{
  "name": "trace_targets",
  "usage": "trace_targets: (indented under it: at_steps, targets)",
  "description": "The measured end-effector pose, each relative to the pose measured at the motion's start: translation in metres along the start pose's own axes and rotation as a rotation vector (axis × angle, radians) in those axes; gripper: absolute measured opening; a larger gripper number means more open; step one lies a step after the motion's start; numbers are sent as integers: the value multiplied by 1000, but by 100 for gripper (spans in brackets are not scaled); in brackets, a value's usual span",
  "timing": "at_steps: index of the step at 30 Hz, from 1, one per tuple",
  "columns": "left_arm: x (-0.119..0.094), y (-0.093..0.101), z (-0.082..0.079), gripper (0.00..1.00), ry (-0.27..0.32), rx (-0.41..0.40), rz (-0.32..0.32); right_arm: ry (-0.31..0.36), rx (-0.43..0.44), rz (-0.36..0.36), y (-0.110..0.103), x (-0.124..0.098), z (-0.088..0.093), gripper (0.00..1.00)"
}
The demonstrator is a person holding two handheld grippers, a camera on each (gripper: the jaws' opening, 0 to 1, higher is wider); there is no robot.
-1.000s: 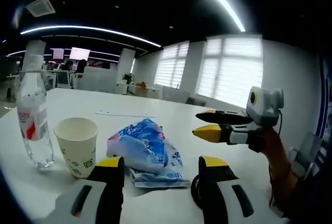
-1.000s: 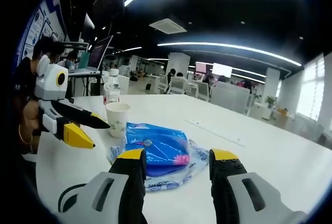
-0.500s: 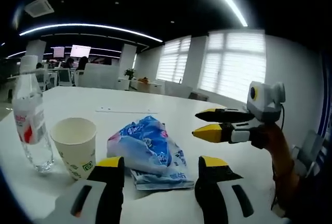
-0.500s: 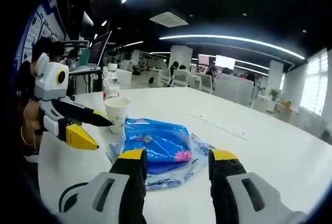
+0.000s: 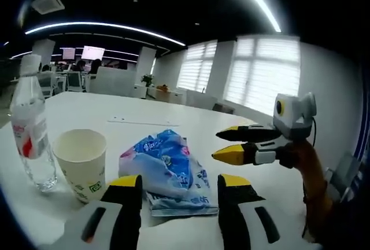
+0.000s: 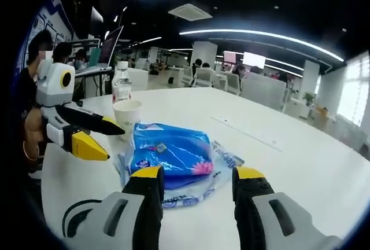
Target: Arrange the tabletop items into an orderly group along one side of the table until the central work area is clear of visible clutter.
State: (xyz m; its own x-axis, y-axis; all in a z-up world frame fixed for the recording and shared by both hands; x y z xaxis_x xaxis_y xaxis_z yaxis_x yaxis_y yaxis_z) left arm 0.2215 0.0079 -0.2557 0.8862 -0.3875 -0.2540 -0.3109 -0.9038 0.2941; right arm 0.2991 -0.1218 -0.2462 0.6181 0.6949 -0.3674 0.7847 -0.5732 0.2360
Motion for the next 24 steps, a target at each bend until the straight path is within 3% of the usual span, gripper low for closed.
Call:
trace_targets:
  at_steps: [6,15,24]
  targets:
    - [5,-1,6,51,-31,-16,1,-24,34,-15,1,5,4,43]
    - [9,-4,6,52,-39,-22,-29,-38,15,-10,8,12,1,39]
    - [14,-4,10,48,-51,-62,-35,-80,26,-39,9,24,2,38]
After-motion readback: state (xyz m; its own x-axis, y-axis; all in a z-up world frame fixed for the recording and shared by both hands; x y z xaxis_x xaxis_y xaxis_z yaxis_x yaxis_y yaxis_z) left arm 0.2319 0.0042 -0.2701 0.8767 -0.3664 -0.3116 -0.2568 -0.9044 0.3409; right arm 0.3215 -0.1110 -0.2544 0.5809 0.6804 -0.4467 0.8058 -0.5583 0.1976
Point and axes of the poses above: the point that each gripper's makers call its tool centre point, and the gripper's own axes: x roughly forward along the fingers, y roughly to its right, z roughly out of its underside, the point moved 3 cm from there along -x, roughly backward along the fingers, and after that the axes turned 4 degrees about -x, right-handed, at the moved point
